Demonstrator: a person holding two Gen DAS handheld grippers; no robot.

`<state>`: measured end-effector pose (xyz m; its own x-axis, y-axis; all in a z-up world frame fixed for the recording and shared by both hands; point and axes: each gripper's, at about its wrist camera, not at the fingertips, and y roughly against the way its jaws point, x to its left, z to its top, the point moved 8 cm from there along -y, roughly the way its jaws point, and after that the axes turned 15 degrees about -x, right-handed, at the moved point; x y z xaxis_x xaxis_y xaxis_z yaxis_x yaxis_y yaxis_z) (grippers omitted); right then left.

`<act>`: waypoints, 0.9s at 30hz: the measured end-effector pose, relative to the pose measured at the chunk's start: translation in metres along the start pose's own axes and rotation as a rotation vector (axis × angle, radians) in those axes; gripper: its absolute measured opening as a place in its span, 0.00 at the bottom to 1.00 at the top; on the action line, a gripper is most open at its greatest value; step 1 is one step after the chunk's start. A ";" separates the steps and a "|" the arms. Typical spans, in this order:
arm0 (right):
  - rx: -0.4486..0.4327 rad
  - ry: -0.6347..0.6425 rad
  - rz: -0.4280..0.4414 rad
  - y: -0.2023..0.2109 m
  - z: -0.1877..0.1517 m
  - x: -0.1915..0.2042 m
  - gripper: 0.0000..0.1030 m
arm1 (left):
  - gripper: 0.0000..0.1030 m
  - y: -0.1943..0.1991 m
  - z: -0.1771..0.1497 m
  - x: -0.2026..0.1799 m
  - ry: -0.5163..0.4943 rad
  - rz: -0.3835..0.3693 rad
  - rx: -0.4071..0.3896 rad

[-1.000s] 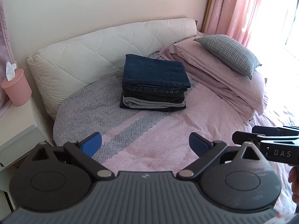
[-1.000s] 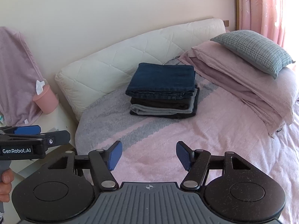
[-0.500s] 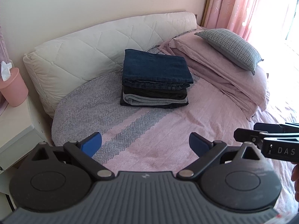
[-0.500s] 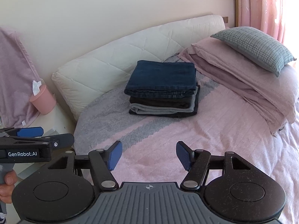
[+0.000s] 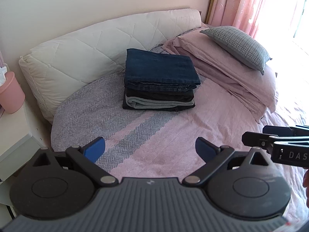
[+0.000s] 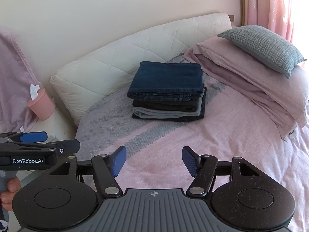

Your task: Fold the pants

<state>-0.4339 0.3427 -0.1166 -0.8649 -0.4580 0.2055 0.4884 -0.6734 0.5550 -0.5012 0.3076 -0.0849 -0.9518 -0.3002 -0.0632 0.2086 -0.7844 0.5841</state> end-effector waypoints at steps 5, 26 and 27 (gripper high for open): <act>0.004 -0.003 -0.007 -0.004 0.001 0.000 0.59 | 0.95 -0.005 0.002 0.001 -0.003 -0.006 0.003; 0.013 -0.014 -0.019 -0.008 0.001 -0.009 0.59 | 0.95 -0.016 0.004 -0.008 -0.017 -0.018 0.013; 0.014 -0.016 -0.019 -0.008 0.001 -0.009 0.59 | 0.95 -0.016 0.004 -0.008 -0.017 -0.018 0.013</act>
<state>-0.4297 0.3527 -0.1220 -0.8759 -0.4358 0.2071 0.4701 -0.6739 0.5699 -0.4975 0.3249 -0.0906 -0.9590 -0.2769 -0.0599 0.1888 -0.7823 0.5935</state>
